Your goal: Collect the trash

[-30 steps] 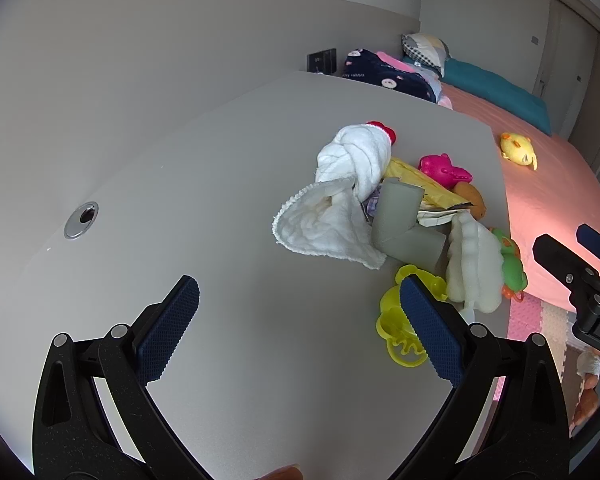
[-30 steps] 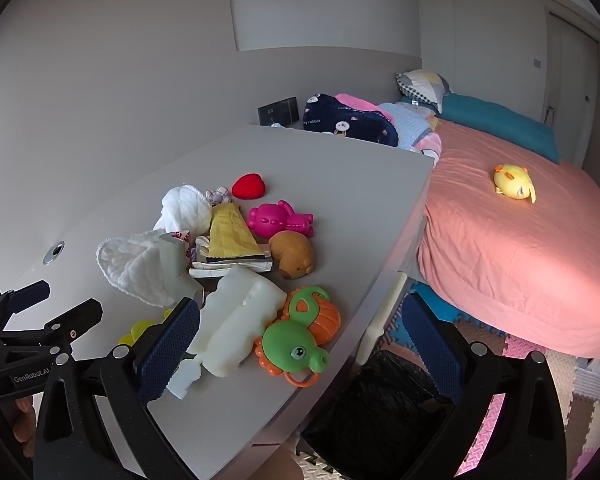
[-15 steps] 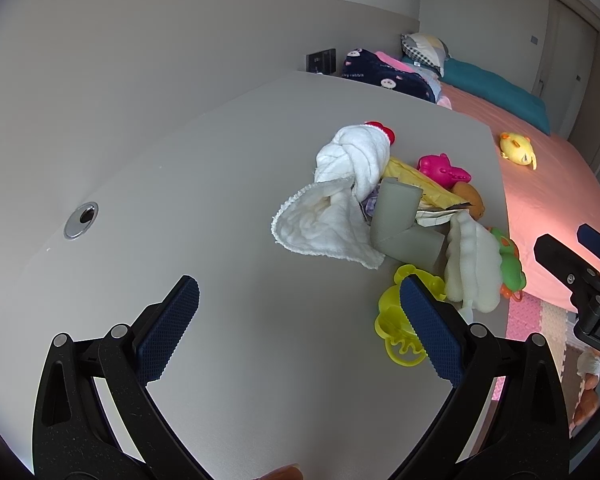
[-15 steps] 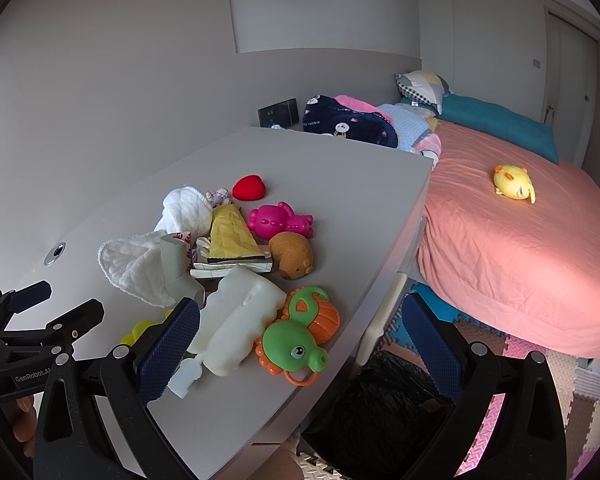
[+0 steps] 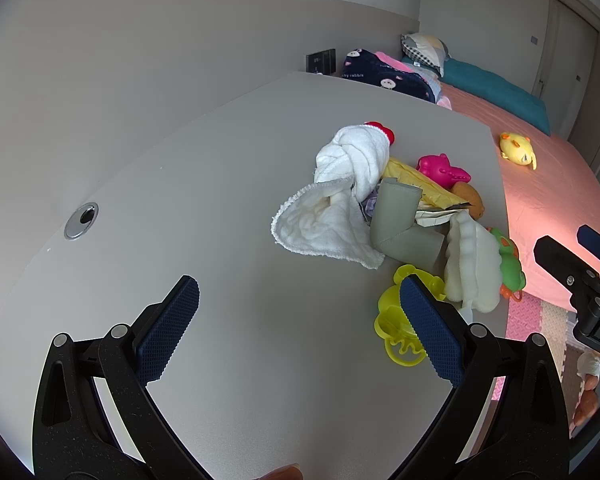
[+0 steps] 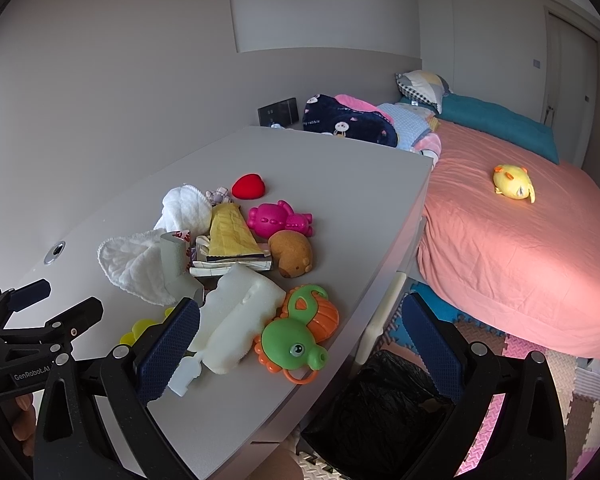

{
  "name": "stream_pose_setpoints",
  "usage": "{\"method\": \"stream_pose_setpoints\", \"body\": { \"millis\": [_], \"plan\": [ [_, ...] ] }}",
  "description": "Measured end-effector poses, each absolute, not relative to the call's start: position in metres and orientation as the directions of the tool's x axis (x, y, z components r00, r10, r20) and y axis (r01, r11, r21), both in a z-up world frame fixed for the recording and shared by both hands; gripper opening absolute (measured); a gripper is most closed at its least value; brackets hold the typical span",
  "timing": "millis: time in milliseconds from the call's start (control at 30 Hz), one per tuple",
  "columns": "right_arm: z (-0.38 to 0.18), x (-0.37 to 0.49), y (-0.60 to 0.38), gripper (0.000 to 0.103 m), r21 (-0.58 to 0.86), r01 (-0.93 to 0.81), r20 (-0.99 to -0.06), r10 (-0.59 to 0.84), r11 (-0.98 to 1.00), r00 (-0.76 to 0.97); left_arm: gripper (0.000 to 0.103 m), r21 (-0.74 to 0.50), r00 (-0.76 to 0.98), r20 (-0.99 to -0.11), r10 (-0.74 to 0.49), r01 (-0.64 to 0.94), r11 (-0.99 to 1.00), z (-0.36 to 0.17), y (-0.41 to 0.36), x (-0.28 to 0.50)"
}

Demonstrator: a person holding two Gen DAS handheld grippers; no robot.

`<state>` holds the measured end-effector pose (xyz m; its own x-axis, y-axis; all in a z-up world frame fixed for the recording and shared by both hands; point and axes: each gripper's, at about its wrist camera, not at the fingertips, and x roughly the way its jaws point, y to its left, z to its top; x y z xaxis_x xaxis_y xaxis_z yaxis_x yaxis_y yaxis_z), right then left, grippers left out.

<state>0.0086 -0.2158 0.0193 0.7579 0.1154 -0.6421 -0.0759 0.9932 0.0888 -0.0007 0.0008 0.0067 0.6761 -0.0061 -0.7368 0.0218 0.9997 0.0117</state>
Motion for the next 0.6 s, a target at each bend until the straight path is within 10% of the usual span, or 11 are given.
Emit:
{"method": "stream_pose_setpoints", "body": {
  "millis": [600],
  "plan": [
    [0.0180,0.0078,-0.2158,0.100,0.088,-0.077,-0.643,0.116,0.993,0.757,0.097,0.014,0.676,-0.737,-0.004,0.021,1.000,0.0064,0.0008,-0.0007]
  ]
}}
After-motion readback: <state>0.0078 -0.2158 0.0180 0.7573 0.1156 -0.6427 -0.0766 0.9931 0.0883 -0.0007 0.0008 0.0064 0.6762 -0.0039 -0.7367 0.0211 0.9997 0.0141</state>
